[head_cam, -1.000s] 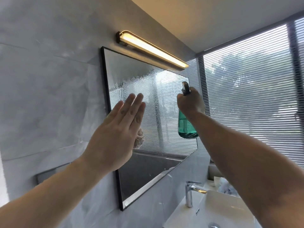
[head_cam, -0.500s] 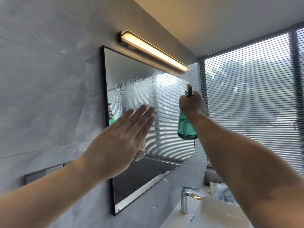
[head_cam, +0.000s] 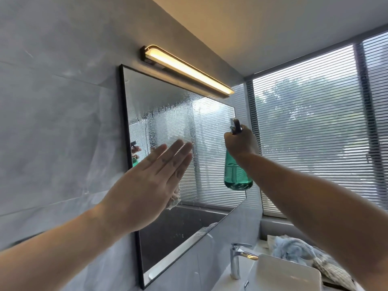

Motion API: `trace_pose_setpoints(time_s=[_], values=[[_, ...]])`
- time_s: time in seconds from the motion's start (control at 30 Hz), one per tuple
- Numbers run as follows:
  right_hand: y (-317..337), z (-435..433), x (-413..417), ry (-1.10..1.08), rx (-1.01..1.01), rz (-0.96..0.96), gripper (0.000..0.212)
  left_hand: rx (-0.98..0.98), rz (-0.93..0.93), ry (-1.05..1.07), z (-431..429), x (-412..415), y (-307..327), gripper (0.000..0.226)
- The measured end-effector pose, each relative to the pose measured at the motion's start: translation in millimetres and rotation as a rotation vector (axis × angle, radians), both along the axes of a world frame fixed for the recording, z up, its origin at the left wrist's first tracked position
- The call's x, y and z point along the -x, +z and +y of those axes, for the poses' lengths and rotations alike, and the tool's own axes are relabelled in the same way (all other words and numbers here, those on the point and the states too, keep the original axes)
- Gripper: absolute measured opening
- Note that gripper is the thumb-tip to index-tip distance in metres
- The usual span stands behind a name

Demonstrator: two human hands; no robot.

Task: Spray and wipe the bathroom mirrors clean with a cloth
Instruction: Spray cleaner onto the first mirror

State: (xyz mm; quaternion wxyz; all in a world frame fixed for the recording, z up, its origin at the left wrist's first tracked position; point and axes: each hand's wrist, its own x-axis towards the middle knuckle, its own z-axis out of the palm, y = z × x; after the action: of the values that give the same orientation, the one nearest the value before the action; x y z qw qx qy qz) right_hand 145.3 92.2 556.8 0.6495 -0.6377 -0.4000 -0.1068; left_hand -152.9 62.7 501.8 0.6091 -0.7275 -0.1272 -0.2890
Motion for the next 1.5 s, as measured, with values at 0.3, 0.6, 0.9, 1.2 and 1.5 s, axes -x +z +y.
trace_pose_setpoints(time_s=[0.3, 0.6, 0.9, 1.2, 1.5], values=[[-23, 2, 5, -0.014, 0.05, -0.026, 0.023, -0.005, 0.023, -0.006, 6, -2, 2, 0.067], [-38, 1, 4, -0.073, 0.072, -0.035, 0.016, 0.013, 0.037, 0.007, 18, 5, 0, 0.065], [-50, 5, 0, -0.08, 0.059, -0.013, 0.023, 0.004, 0.041, -0.002, 24, 2, -5, 0.064], [-65, 7, -4, -0.061, 0.03, -0.005, 0.016, 0.017, 0.069, 0.009, 29, 0, -12, 0.065], [-59, 17, -18, -0.049, 0.017, 0.107, 0.021, 0.026, 0.065, 0.002, 39, -2, -11, 0.064]])
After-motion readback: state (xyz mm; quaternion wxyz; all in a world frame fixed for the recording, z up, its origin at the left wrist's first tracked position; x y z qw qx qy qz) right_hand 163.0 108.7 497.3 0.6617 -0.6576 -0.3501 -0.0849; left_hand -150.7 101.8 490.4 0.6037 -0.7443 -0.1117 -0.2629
